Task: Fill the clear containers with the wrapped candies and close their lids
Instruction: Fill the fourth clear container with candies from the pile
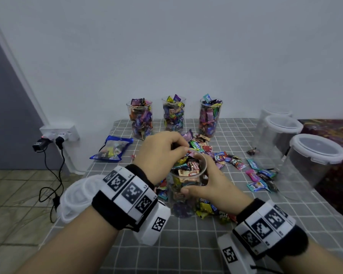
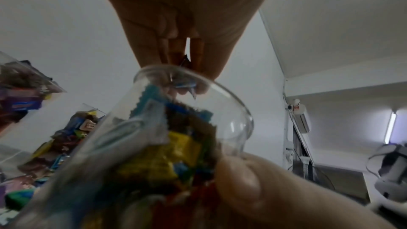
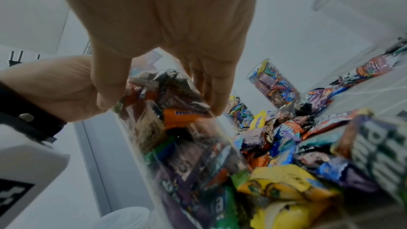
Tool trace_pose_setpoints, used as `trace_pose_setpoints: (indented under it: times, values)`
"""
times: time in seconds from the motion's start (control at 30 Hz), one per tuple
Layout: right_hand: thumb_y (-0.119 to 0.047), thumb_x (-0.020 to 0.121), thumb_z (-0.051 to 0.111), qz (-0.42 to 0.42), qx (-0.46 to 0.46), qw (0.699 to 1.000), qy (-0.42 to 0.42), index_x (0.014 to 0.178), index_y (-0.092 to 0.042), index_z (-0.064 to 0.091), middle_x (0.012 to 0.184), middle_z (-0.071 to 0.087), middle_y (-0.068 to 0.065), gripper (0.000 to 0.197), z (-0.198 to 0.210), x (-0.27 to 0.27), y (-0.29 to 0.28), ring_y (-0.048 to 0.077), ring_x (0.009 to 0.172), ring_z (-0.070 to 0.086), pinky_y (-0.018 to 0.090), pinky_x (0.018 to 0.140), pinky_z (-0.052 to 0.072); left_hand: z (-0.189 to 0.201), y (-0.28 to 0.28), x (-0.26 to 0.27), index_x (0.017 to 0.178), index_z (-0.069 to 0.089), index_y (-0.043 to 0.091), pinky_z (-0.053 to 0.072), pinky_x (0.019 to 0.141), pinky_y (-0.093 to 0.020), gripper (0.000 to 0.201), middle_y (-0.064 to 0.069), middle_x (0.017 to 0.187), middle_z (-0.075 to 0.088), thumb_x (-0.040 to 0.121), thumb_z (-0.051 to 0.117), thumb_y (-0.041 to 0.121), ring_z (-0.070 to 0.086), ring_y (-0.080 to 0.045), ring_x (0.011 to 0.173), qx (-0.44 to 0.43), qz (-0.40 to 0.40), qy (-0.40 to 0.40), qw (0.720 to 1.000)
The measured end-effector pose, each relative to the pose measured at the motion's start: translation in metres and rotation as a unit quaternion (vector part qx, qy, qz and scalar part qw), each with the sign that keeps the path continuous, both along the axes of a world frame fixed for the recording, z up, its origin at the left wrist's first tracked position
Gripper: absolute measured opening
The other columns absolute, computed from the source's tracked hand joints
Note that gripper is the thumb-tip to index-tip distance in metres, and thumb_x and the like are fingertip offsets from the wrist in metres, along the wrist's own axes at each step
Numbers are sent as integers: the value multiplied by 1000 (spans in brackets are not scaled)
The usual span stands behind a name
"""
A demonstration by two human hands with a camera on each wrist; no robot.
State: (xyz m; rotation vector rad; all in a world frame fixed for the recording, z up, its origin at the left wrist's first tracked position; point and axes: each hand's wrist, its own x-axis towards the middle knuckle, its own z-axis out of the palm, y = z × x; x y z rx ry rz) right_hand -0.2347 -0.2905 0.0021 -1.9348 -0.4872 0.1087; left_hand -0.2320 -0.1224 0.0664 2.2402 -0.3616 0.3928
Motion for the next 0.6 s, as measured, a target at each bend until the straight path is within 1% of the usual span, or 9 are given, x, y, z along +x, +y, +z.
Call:
trace_pose_setpoints:
  times: [0.03,0.13,0.2,0.27,0.33,0.43,0.5,0.57,0.6]
  values:
    - [-24,72,81,0,1,1000,0,129,-40,30,122,48,-26,78,0,0,0,-18,108,47,5,89,39,0,-2,0,81,68,24,46,76,-25,7,11,84,63,85,65,20,58,-7,82,21,-2,0,1000]
    - [-28,72,81,-3,-4,1000,-2,135,-36,30,128,48,-21,81,-1,0,0,-10,114,47,15,97,40,0,-3,-1,81,68,22,45,77,-24,6,12,84,61,84,64,19,57,-7,84,70,-1,-11,997]
    - [-27,72,81,-5,-3,1000,-3,133,-35,32,124,50,-21,79,-2,0,0,-10,112,49,15,95,41,0,-2,-3,78,68,20,46,79,-26,7,12,84,62,82,64,17,58,-8,86,83,-9,-14,996]
    - [-27,73,81,-4,-3,1000,-6,132,-35,33,122,51,-22,77,-2,1,1,-11,110,49,14,93,41,2,-2,-4,77,69,16,44,83,-27,6,5,93,67,80,64,15,59,-10,93,89,-20,-11,996]
    - [-29,72,81,-4,-3,1000,-6,133,-34,33,122,50,-25,77,-2,1,1,-12,110,48,15,94,41,5,-1,-5,75,69,15,41,83,-23,7,2,99,68,80,64,14,59,-10,96,78,-18,-12,997]
    - [-27,72,81,-5,6,1000,-7,133,-36,33,123,50,-24,78,-4,1,1,-12,111,49,16,96,41,8,2,-4,71,65,24,47,81,-26,13,4,92,68,81,63,16,61,-9,88,30,6,-12,999]
    - [-26,72,82,-6,15,1000,-7,134,-35,33,124,52,-23,79,-6,1,1,-9,113,50,20,98,42,11,3,-1,83,68,29,49,77,-28,13,9,86,65,84,60,17,61,-7,83,28,22,-3,999]
    - [-26,72,82,-6,17,1000,-8,134,-35,33,124,52,-23,80,-7,2,1,-8,113,51,22,99,42,13,1,2,105,68,30,45,77,-23,24,17,86,60,87,58,18,58,-5,83,68,24,17,997]
    - [-26,72,82,-6,16,1000,-8,133,-37,32,124,52,-24,79,-7,2,1,-8,113,51,22,98,42,14,-2,3,113,66,29,43,79,-21,29,17,89,59,88,56,18,57,-4,86,100,17,25,995]
